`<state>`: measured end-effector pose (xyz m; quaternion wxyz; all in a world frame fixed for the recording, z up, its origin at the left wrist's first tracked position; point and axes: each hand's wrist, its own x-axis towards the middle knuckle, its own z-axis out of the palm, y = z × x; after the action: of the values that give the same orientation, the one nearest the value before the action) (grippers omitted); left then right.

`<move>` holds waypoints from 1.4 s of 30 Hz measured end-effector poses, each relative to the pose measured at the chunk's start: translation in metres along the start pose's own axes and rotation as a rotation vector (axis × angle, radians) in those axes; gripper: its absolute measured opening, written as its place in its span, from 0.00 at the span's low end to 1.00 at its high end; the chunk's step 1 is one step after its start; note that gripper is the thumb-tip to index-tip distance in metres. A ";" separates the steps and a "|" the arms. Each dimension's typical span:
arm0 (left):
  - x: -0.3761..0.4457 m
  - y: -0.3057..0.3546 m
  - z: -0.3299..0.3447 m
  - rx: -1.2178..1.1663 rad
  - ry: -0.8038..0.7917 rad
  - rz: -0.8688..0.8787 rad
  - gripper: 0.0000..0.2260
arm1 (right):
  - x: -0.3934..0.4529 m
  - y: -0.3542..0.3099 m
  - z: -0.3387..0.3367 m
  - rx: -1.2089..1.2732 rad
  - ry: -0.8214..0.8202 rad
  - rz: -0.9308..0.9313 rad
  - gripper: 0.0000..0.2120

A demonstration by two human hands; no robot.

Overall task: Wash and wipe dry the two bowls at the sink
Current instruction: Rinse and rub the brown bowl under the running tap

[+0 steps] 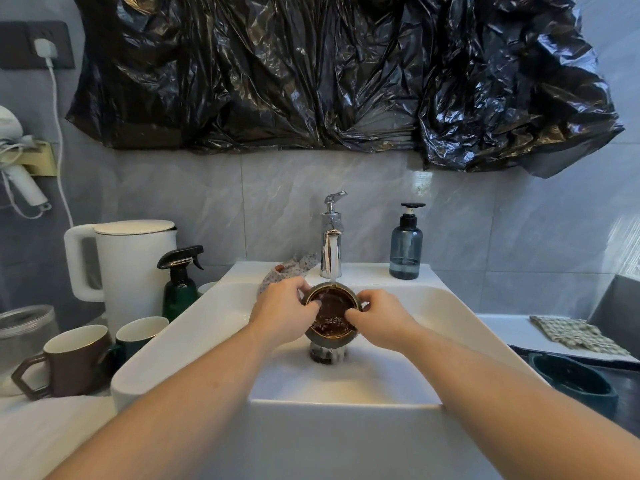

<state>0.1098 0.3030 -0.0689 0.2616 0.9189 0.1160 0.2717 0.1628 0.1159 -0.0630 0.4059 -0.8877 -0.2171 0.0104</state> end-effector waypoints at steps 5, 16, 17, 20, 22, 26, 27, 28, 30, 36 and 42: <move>0.001 -0.001 0.001 0.006 -0.025 -0.009 0.05 | 0.004 0.002 0.002 -0.004 -0.018 0.017 0.10; 0.002 0.001 0.001 -0.014 -0.050 -0.043 0.05 | 0.006 -0.002 0.003 0.045 -0.048 0.085 0.10; 0.002 0.002 0.001 -0.023 -0.047 -0.051 0.05 | 0.006 -0.002 0.003 0.050 -0.047 0.089 0.11; 0.002 0.003 0.001 -0.057 -0.035 -0.060 0.08 | 0.007 -0.002 0.002 0.084 -0.025 0.101 0.11; 0.002 0.005 0.002 -0.092 -0.044 -0.070 0.10 | 0.006 -0.003 0.001 0.117 0.001 0.098 0.09; 0.001 0.006 -0.001 -0.112 -0.067 -0.068 0.15 | 0.004 -0.003 0.001 0.125 0.063 0.058 0.12; 0.000 0.007 -0.002 -0.118 -0.072 -0.070 0.17 | 0.004 -0.003 0.001 0.127 0.067 0.055 0.13; 0.000 0.006 -0.002 -0.121 -0.076 -0.074 0.18 | 0.003 -0.003 0.002 0.131 0.071 0.054 0.13; 0.000 0.006 -0.003 -0.128 -0.080 -0.075 0.20 | 0.003 -0.004 0.001 0.136 0.081 0.051 0.14; -0.001 0.005 -0.003 -0.118 -0.076 -0.039 0.17 | 0.001 -0.005 0.001 0.118 0.089 0.042 0.16; 0.003 0.000 0.001 -0.091 -0.072 -0.007 0.12 | -0.003 -0.009 0.000 0.090 0.068 0.047 0.20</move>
<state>0.1126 0.3032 -0.0682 0.3083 0.9147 0.0973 0.2426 0.1569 0.1195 -0.0568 0.4523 -0.8732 -0.1816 -0.0004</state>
